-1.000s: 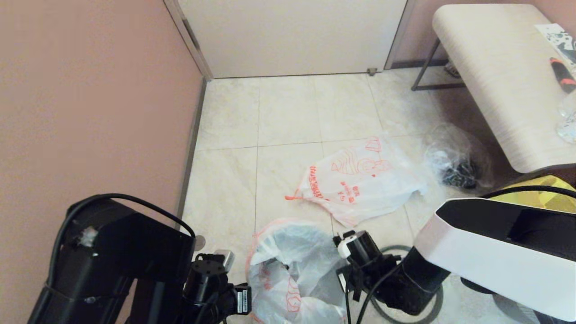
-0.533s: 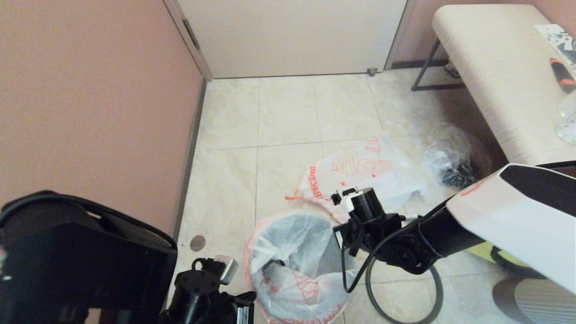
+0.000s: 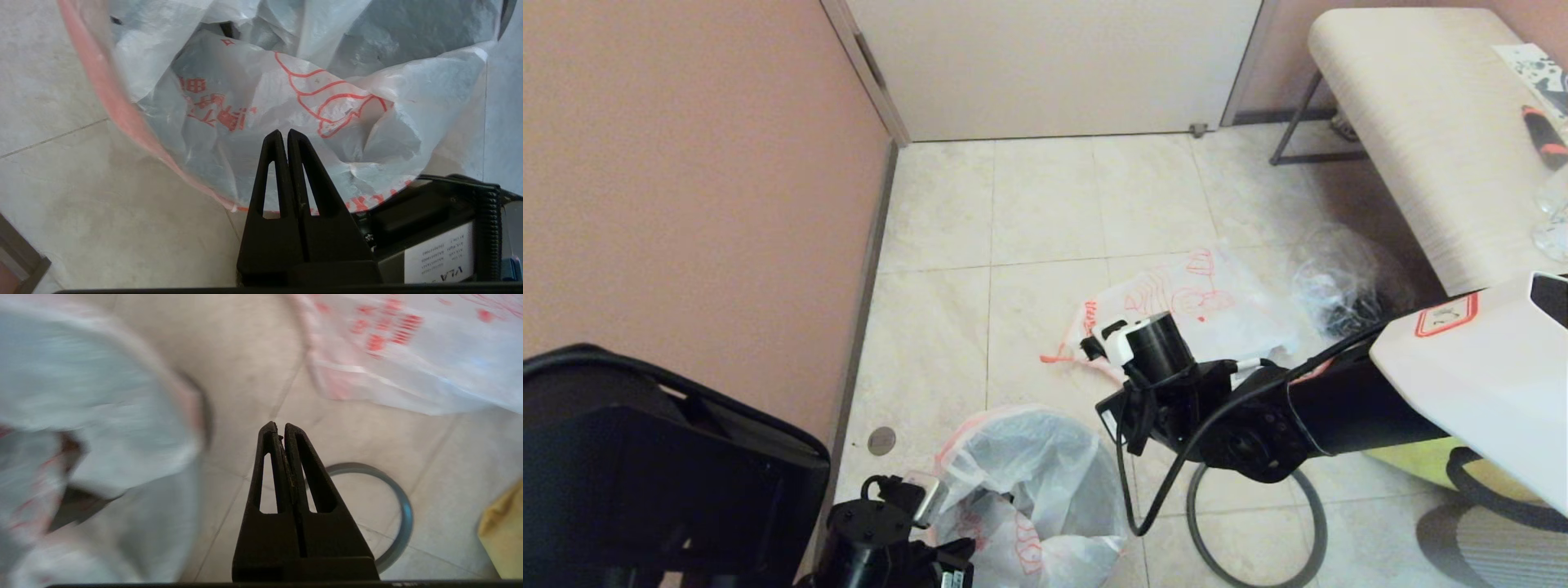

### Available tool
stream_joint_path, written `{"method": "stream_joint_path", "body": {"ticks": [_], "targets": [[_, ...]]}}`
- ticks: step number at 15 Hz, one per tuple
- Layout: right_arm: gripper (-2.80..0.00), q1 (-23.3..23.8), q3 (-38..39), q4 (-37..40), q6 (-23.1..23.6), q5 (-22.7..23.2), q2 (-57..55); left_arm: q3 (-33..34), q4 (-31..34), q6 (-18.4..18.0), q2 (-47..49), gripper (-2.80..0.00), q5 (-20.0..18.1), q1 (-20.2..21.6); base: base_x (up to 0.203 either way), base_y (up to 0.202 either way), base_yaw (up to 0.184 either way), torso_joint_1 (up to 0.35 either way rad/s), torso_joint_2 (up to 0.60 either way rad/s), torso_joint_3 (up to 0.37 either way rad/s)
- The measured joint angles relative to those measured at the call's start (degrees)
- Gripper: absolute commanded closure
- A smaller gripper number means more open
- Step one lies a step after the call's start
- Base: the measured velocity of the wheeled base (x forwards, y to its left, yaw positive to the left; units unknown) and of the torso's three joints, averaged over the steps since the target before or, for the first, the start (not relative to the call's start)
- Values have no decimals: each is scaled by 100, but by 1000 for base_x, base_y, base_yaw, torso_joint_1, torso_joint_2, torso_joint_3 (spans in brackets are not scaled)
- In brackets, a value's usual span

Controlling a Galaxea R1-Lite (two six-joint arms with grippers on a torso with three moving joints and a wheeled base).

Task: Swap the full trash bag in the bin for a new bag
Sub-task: Put the new garbage bag on the trash can

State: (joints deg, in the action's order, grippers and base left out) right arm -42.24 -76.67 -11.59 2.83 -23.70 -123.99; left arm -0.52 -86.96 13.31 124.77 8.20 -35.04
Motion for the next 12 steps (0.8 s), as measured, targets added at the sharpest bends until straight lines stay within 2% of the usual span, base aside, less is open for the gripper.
{"method": "stream_joint_path", "body": {"ticks": [6, 8, 12], "targets": [[0, -741, -818, 689, -129, -40, -933, -160, -22, 99, -1446, 0, 22, 181, 0, 0, 0, 0, 0, 0], [0, -1085, -880, 1052, -478, -210, -1165, -160, -22, 115, -1758, 0, 26, 199, 0, 0, 0, 0, 0, 0], [0, -1558, -843, 1990, -1366, -573, -1553, -159, -20, 156, -1803, 0, 46, 232, 0, 0, 0, 0, 0, 0]]}}
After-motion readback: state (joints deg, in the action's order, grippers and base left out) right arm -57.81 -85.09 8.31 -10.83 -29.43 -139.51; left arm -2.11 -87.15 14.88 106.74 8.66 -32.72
